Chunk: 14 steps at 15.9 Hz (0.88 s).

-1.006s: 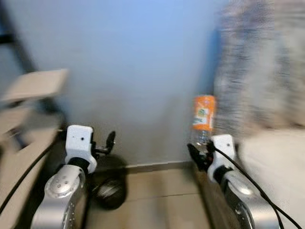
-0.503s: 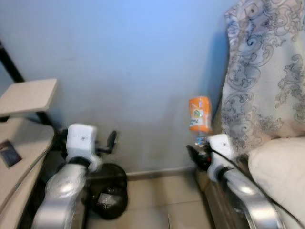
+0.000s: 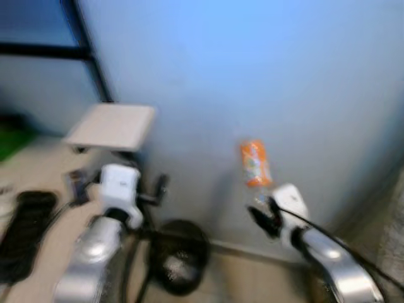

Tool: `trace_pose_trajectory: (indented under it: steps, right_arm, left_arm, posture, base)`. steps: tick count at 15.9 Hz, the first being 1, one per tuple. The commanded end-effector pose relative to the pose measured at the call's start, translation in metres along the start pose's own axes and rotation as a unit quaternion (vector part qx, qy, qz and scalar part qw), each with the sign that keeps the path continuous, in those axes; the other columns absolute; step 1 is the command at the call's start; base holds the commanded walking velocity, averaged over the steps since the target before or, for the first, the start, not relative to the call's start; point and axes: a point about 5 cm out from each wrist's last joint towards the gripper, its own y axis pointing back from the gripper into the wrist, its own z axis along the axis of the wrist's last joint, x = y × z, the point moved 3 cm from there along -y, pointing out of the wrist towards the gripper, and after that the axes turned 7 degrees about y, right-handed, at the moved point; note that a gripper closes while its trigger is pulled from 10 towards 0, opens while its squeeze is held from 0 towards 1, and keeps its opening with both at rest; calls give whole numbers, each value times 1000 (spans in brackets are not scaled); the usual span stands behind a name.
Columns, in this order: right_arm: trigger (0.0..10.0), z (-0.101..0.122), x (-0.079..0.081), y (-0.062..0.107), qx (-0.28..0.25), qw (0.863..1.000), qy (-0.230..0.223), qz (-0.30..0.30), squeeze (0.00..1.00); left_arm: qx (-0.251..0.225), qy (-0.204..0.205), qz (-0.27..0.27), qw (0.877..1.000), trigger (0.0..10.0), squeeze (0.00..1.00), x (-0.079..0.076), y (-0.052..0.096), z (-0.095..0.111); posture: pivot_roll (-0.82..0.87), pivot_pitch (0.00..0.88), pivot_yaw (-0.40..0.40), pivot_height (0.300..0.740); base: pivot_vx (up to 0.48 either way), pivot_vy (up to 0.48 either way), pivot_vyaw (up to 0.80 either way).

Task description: Clean up the room

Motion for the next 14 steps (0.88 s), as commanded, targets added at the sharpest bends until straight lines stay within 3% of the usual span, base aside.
trace_pose_trajectory:
  steps: [1,4,6,9,14]
  right_arm:
    - [10000,14,5,-3,-25,999,14,16,0]
    - [10000,7,1,-4,-5,999,18,41,0]
    - [10000,0,-2,0,14,992,79,97,0]
    - [10000,-5,-5,1,40,985,113,128,0]
    - [10000,-15,1,-15,84,973,138,167,0]
  left_arm:
    - [1,-13,10,1000,10000,47,8,3,1]
    - [26,-29,-25,999,10000,12,-1,5,-8]
    - [48,-40,-64,996,10000,0,-11,7,-16]
    - [62,-45,-103,992,10000,0,-21,10,-20]
    - [96,-74,-162,979,10000,8,-25,15,-25]
  posture:
    - [6,0,28,740]
    - [6,0,19,740]
    - [4,0,14,740]
    - [5,0,2,740]
    - [4,0,-5,740]
  base:
    - [337,0,800]
    - [206,0,167]
    - [0,0,0]
    - [0,0,0]
    - [0,0,0]
